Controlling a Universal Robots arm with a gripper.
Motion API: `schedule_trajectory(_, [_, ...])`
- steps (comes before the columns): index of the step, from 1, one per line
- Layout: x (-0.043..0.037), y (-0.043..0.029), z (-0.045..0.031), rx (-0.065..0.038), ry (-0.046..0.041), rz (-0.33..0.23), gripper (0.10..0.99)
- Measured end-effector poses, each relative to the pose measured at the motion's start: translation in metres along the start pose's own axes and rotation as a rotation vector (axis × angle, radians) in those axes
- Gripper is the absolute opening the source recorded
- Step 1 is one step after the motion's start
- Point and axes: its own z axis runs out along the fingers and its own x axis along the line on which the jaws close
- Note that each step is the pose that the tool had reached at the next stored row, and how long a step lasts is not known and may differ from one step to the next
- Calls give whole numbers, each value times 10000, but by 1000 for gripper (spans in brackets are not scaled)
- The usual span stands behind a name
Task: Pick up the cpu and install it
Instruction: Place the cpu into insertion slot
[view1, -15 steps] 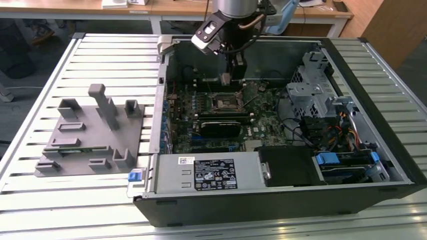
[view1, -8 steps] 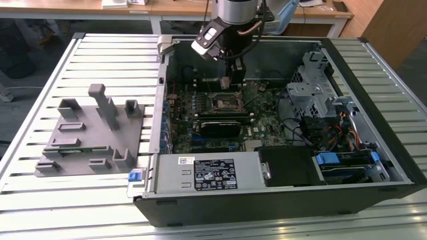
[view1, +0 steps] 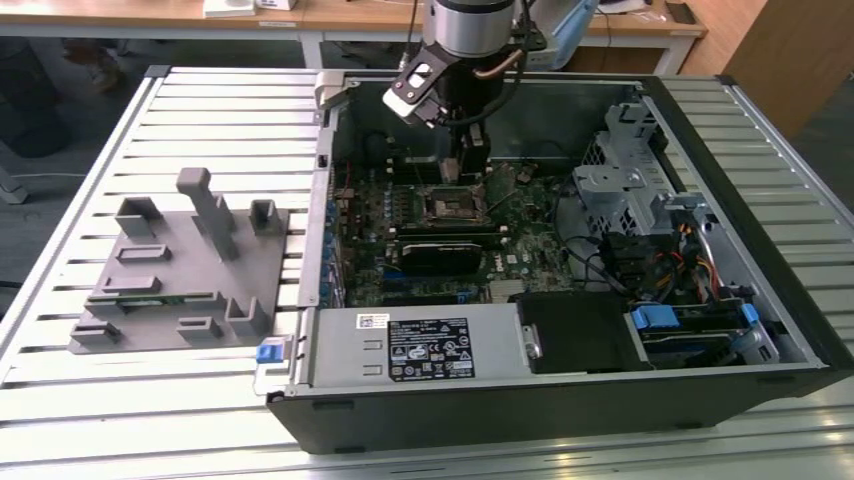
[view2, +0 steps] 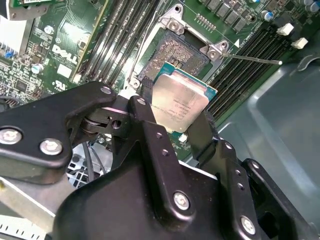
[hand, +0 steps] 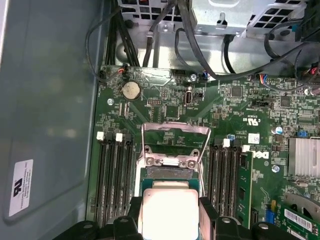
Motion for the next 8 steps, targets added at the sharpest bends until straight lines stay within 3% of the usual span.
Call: schedule_trajectory(8, [-1,-22,139,0,-3,0,533])
